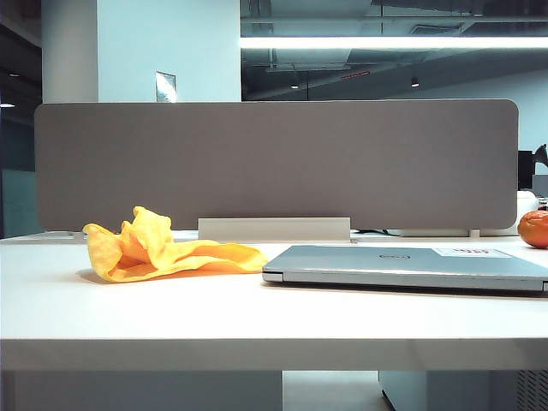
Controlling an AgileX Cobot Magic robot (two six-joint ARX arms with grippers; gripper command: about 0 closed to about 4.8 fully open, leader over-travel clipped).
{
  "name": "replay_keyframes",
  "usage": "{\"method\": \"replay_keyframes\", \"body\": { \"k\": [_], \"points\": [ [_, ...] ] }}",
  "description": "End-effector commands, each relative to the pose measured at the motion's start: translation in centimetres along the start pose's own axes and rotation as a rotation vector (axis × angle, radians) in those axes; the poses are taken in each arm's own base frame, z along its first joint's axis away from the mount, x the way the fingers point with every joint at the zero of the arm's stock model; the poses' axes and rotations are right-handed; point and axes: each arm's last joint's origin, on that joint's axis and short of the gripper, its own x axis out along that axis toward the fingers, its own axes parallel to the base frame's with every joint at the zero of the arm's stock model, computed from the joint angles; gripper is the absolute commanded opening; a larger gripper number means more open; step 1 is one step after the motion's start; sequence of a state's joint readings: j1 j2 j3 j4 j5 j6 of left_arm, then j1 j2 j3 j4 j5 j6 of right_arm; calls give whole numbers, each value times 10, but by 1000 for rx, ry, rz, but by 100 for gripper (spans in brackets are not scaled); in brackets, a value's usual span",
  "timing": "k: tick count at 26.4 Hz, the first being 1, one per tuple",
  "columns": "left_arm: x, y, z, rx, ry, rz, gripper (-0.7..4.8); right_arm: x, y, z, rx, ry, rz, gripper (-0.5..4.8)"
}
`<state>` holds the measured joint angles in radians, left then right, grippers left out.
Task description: Pick up the yellow rag and put it over the laptop.
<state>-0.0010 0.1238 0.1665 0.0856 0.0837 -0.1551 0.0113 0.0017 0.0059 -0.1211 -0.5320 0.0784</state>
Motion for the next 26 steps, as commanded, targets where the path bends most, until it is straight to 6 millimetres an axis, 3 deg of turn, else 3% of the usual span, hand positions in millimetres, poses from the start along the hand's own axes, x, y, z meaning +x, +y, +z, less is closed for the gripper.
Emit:
{"method": "replay_keyframes", "body": {
  "k": [1,10,26],
  "points": [
    [9,-1,12,-6,38,-3,-6,0,0,0,-6,-11,7,-6],
    [59,0,23,-27,232,-8,-6,0,0,0,-6,-10,5,-6],
    [150,8,-3,-61,493,-13,5,0,0,-1,-4,-7,2,-6]
  ]
}}
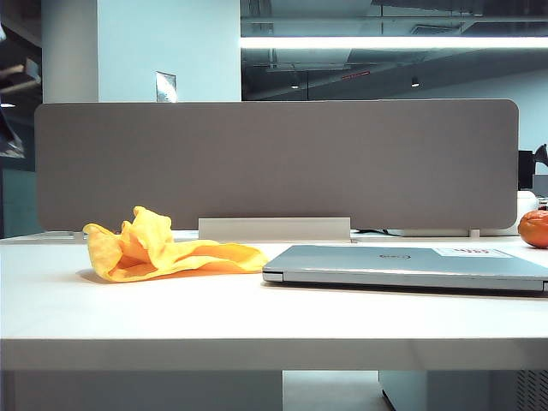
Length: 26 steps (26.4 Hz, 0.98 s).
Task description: Pick up the yellow rag and put it over the laptop.
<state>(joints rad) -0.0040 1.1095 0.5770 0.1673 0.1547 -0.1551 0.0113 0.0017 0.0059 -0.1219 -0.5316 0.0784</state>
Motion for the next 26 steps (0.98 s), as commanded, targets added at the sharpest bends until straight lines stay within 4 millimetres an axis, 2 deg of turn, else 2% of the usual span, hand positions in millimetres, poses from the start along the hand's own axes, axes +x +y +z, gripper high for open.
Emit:
{"method": "replay_keyframes", "body": {
  "k": [1,4,6,11,12,16,17,18,23,26],
  "points": [
    [17,-3,5,3,7,-22,31,0,0,0,-5,-9,3,-5],
    [32,-7,7,9,30,-39,142,0,0,-1,-5,-8,3,-6],
    [44,-10,7,11,53,-49,189,0,0,0,-5,-8,3,-6],
    [67,-16,6,17,94,-70,202,0,0,0,-5,-9,-5,-6],
    [72,-16,6,17,99,-69,233,0,0,0,-5,-9,-5,-6],
    [92,-15,1,15,133,-69,434,0,-1,0,-5,-9,-14,-6],
    [96,-15,1,14,142,-68,461,0,-1,0,-5,-10,-14,-6],
    [100,-14,-1,13,151,-67,478,0,-1,0,-5,-9,-13,-6],
    [132,-12,-10,-82,216,-96,479,0,-1,-1,-3,-6,-14,-6],
    [138,-12,-15,-119,225,-139,479,0,-1,-1,-3,-6,-16,-6]
  ]
}}
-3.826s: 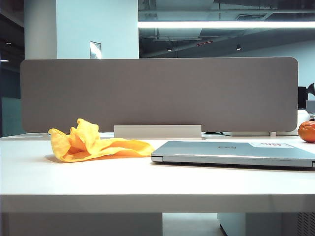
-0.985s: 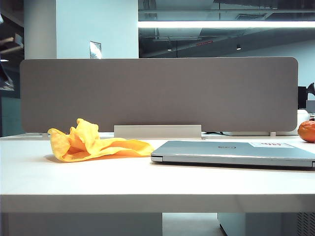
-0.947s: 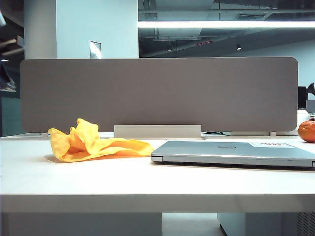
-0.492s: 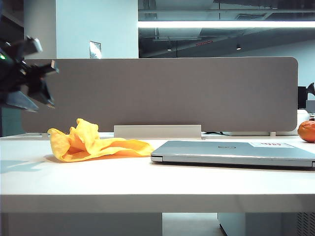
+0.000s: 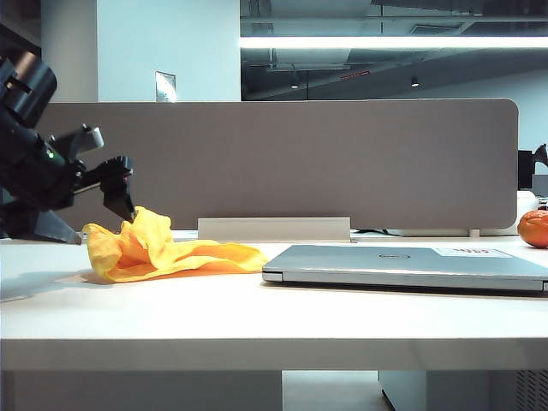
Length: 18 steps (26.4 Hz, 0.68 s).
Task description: Pick up the yellow rag and put it over the laptop.
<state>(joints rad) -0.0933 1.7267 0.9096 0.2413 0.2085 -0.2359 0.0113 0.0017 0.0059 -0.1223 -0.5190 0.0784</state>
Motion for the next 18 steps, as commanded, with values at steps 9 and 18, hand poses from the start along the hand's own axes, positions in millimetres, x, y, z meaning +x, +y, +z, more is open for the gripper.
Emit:
{"method": "replay_keyframes", "body": {
  "k": [9,18],
  "points": [
    [13,-5,-1,-96,-37,-135,479,0,0,-1,-1,-3,-3,-6],
    [21,-26,-4,-48,-98,-103,479,0,0,-1,-1,-2,-4,-6]
  ]
}}
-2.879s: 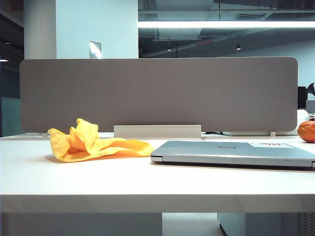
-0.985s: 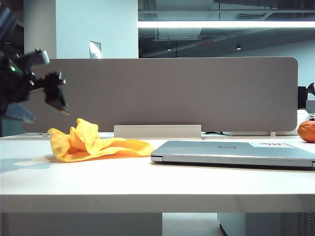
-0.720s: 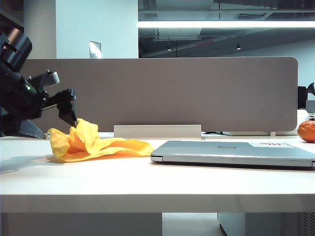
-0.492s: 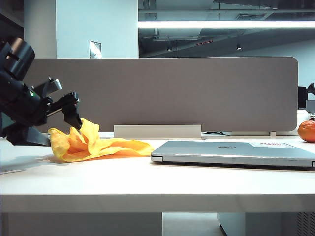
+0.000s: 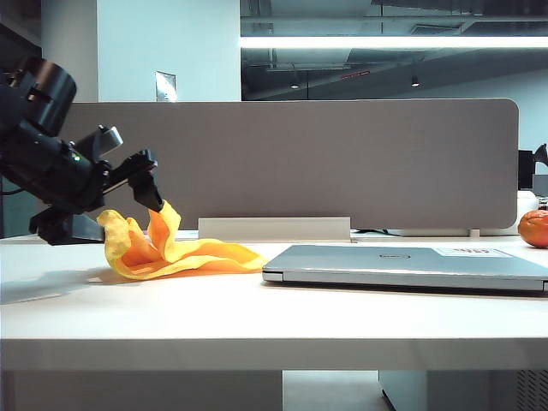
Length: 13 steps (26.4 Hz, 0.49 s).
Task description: Pick up the yellow rag and put it over the laptop.
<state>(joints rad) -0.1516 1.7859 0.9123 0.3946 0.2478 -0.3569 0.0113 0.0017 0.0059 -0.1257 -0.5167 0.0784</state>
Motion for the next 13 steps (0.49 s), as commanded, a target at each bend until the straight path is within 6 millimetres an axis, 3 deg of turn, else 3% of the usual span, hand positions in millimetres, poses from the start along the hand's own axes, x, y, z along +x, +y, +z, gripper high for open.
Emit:
{"method": "replay_keyframes", "body": {
  "k": [1,2,3,4,11,13],
  "points": [
    [8,-9,-3,32,-44,9,479,0,0,-1,-2,-5,-2,-6],
    [10,-11,-5,36,-42,2,464,0,0,-1,-3,-5,-2,-6],
    [12,-11,-7,38,-43,2,372,0,0,-1,-2,-4,-1,-6],
    [13,-11,-9,38,-42,5,333,0,0,-1,-2,-4,-1,-6],
    [24,-8,-14,42,-58,28,295,0,0,-1,-2,-4,-1,-6],
    [25,-7,-15,41,-54,29,240,0,0,-1,-2,-4,-1,-6]
  ]
}}
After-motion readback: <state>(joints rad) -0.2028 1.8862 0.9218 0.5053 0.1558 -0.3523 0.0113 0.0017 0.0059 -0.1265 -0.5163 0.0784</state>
